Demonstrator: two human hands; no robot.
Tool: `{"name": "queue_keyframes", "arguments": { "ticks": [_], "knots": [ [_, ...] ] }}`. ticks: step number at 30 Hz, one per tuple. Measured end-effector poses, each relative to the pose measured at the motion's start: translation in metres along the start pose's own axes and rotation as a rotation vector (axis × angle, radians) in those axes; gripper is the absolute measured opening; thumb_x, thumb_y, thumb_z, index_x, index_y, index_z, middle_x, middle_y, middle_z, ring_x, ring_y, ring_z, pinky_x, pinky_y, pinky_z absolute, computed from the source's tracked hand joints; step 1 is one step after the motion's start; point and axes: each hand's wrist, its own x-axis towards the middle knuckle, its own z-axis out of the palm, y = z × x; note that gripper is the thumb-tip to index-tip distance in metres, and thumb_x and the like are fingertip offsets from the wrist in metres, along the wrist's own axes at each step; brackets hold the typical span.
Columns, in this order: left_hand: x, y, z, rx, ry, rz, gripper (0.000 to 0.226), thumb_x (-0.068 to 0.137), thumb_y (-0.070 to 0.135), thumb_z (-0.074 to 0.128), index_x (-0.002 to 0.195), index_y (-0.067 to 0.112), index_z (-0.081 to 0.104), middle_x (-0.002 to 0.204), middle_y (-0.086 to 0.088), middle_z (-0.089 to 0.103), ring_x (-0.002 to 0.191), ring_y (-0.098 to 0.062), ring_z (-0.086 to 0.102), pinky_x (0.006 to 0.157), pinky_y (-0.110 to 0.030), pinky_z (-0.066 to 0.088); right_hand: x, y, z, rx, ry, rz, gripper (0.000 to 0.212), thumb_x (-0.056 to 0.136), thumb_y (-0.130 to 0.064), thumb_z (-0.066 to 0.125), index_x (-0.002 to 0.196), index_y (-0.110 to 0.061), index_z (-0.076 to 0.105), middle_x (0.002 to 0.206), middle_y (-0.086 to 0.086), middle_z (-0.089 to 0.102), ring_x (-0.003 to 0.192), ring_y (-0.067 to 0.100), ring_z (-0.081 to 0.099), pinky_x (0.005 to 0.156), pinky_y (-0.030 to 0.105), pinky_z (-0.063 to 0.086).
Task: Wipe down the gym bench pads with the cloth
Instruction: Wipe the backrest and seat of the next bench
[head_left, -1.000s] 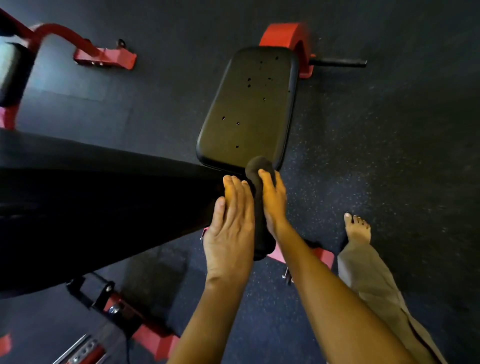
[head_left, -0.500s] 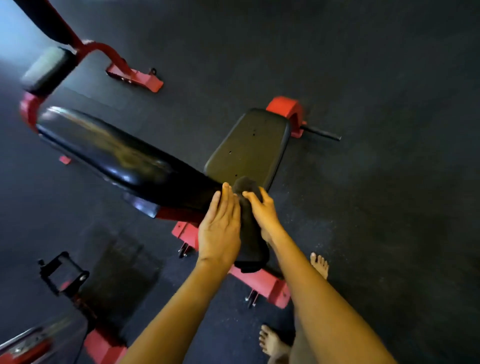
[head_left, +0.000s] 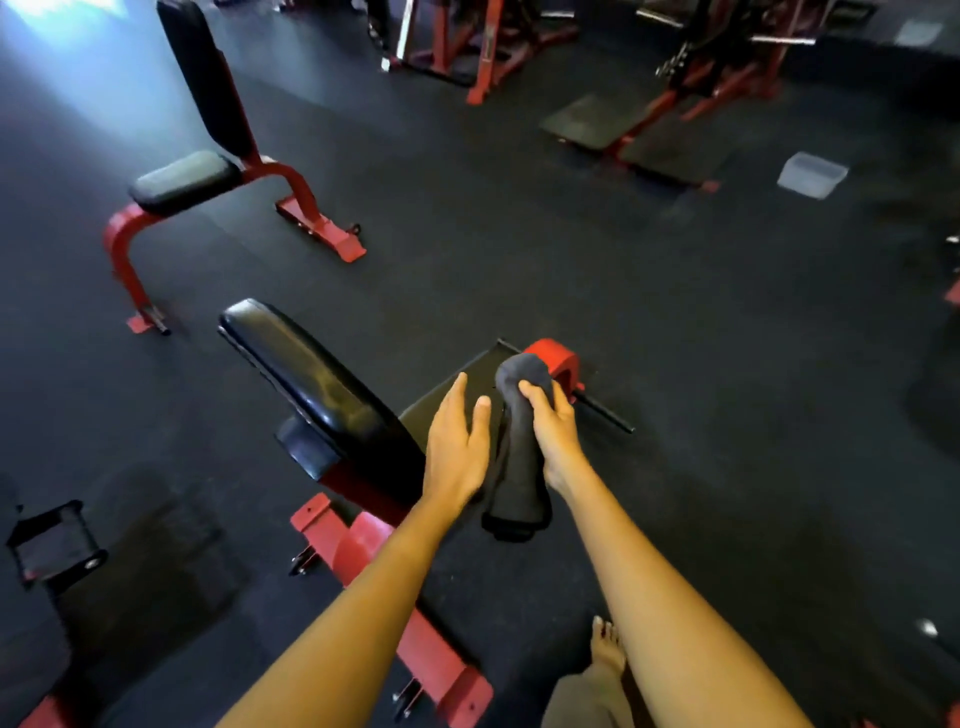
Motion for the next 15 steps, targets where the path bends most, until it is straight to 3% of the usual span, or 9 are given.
{"name": "queue_keyframes", "arguments": {
  "ticks": [4, 6, 9, 12, 15],
  "knots": [
    [0.037, 0.024, 0.032, -0.204, 0.087, -0.147, 0.050, 0.102, 0.031, 0.036, 0.148, 0.014, 0.027, 0.153, -0.001, 0.029, 0.141, -0.013, 0.026, 0.107, -0.017, 0.017, 0.040, -0.028, -0.021, -0.061, -0.068, 0.017, 0.050, 0.092, -0.032, 0.060, 0.140, -0.023, 0.047, 0.135, 0.001, 0.056, 0.120, 0.020, 0.054, 0.105, 0.042, 0.043],
    [0.051, 0.034, 0.049, -0.316, 0.134, -0.254, 0.050, 0.102, 0.034, 0.034, 0.149, 0.017, 0.027, 0.154, 0.001, 0.028, 0.141, -0.014, 0.025, 0.111, -0.022, 0.018, 0.059, -0.041, -0.032, -0.104, -0.114, 0.009, 0.051, 0.094, -0.030, 0.058, 0.142, -0.020, 0.044, 0.136, 0.000, 0.053, 0.124, 0.019, 0.050, 0.105, 0.037, 0.042],
    [0.072, 0.050, 0.079, -0.481, 0.203, -0.376, 0.049, 0.103, 0.037, 0.032, 0.148, 0.020, 0.028, 0.154, 0.003, 0.028, 0.141, -0.015, 0.024, 0.115, -0.029, 0.019, 0.090, -0.060, -0.050, -0.177, -0.218, -0.030, 0.045, 0.096, -0.028, 0.056, 0.139, -0.018, 0.047, 0.133, -0.001, 0.055, 0.123, 0.018, 0.051, 0.095, 0.028, 0.043],
    [0.085, 0.057, 0.096, -0.524, 0.266, -0.416, 0.048, 0.103, 0.038, 0.031, 0.148, 0.021, 0.029, 0.153, 0.002, 0.029, 0.141, -0.014, 0.024, 0.111, -0.026, 0.018, 0.113, -0.073, -0.054, -0.213, -0.276, -0.046, 0.045, 0.095, -0.028, 0.057, 0.138, -0.017, 0.047, 0.131, 0.000, 0.056, 0.119, 0.016, 0.054, 0.089, 0.025, 0.044],
    [0.099, 0.051, 0.105, -0.523, 0.304, -0.446, 0.048, 0.103, 0.037, 0.031, 0.148, 0.019, 0.029, 0.153, 0.002, 0.029, 0.141, -0.014, 0.024, 0.109, -0.024, 0.019, 0.134, -0.078, -0.051, -0.238, -0.344, -0.059, 0.029, 0.096, -0.026, 0.056, 0.125, -0.021, 0.053, 0.116, -0.003, 0.062, 0.106, 0.011, 0.059, 0.079, 0.019, 0.047]
  ]
}}
